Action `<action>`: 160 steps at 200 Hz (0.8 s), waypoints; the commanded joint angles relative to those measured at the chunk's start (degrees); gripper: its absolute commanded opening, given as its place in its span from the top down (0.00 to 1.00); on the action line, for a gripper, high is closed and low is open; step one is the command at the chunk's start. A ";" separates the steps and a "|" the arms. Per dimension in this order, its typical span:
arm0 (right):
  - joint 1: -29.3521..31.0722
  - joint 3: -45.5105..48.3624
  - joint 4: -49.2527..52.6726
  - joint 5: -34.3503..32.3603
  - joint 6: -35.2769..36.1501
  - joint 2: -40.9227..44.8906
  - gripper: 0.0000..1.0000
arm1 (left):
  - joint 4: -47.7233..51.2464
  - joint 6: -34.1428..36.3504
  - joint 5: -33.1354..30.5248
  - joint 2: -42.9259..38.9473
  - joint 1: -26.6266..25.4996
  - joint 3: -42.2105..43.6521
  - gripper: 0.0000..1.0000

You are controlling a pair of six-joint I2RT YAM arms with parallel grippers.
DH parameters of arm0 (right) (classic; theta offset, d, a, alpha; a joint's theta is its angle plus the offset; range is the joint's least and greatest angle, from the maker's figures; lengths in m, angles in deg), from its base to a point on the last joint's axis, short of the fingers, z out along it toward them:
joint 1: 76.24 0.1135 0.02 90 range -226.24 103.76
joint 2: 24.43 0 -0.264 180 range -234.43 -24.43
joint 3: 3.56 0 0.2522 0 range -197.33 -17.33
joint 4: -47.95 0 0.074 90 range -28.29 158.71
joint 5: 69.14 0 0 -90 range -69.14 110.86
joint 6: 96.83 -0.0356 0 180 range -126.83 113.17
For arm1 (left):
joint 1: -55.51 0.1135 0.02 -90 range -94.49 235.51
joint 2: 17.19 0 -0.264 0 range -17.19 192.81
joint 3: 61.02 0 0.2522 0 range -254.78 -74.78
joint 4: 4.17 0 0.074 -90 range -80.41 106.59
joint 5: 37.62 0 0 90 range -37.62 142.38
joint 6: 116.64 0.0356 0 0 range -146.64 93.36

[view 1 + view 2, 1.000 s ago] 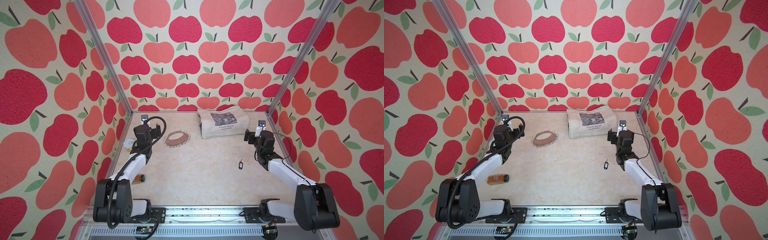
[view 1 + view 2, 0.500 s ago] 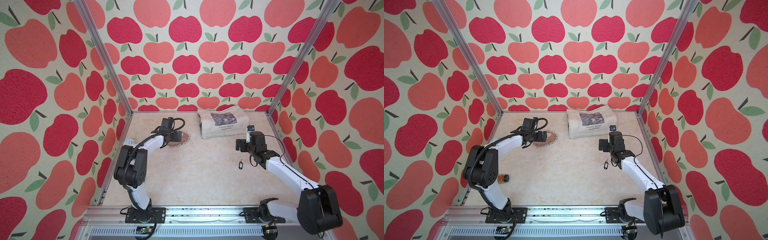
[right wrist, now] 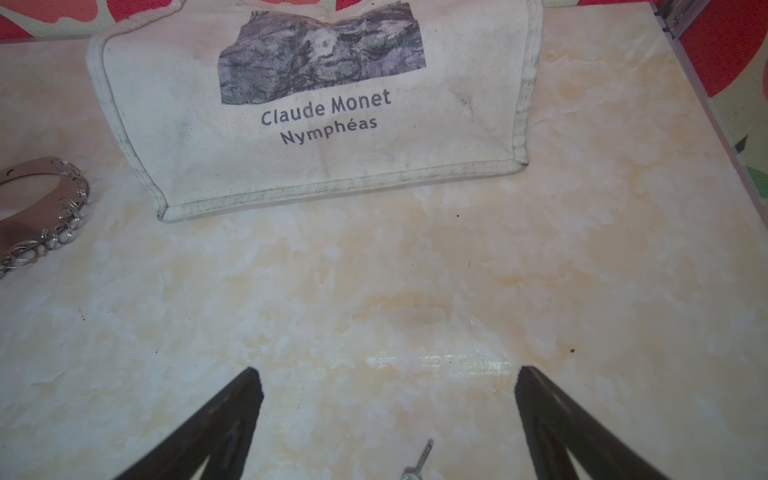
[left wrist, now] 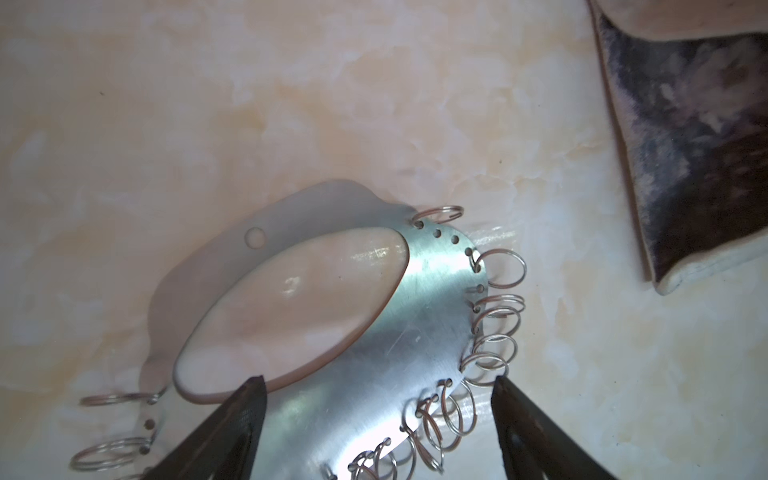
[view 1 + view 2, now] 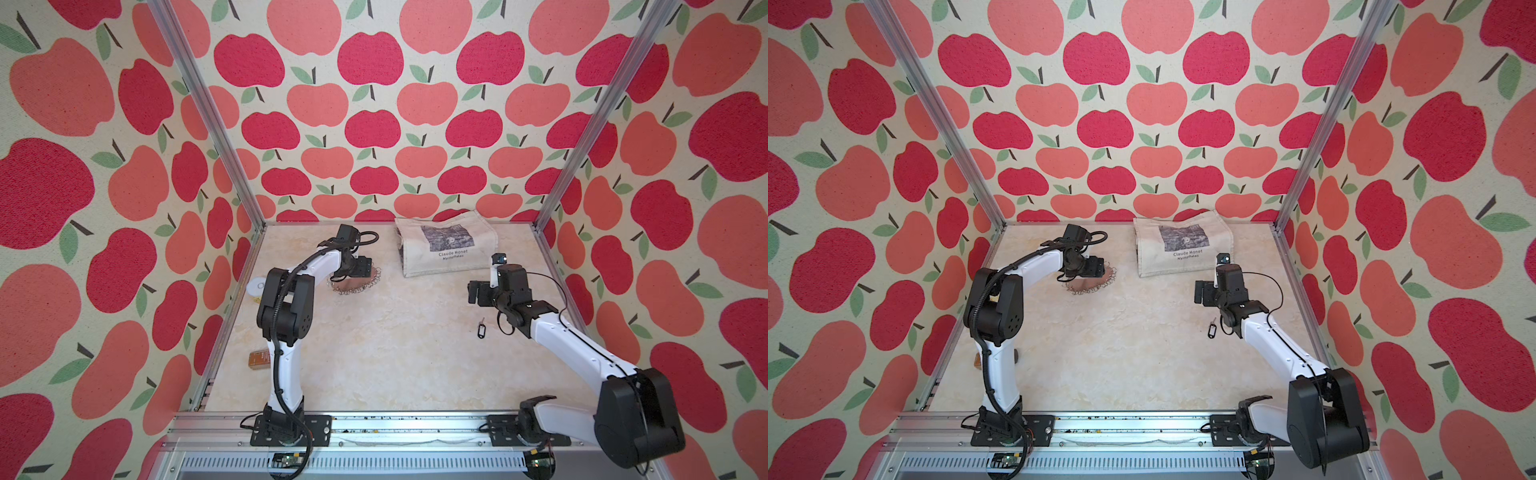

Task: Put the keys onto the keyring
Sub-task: 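Move the left gripper over the silver ring plate while the right gripper advances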

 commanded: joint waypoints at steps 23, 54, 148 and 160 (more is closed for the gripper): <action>0.42 -0.84 1.23 2.32 -1.26 1.44 0.01 | 3.12 -2.45 1.62 3.03 0.13 -0.02 0.14; 0.59 -1.07 1.56 3.25 -1.76 1.72 0.01 | 5.81 -4.46 3.68 4.38 -0.10 -0.63 0.17; 2.43 -2.51 3.43 4.53 -1.76 2.15 0.01 | 9.16 -23.26 16.54 -6.28 -9.17 17.00 0.26; 3.08 -3.25 3.66 4.41 -1.68 1.45 0.01 | 10.13 -24.32 18.03 -6.56 -11.21 15.64 0.26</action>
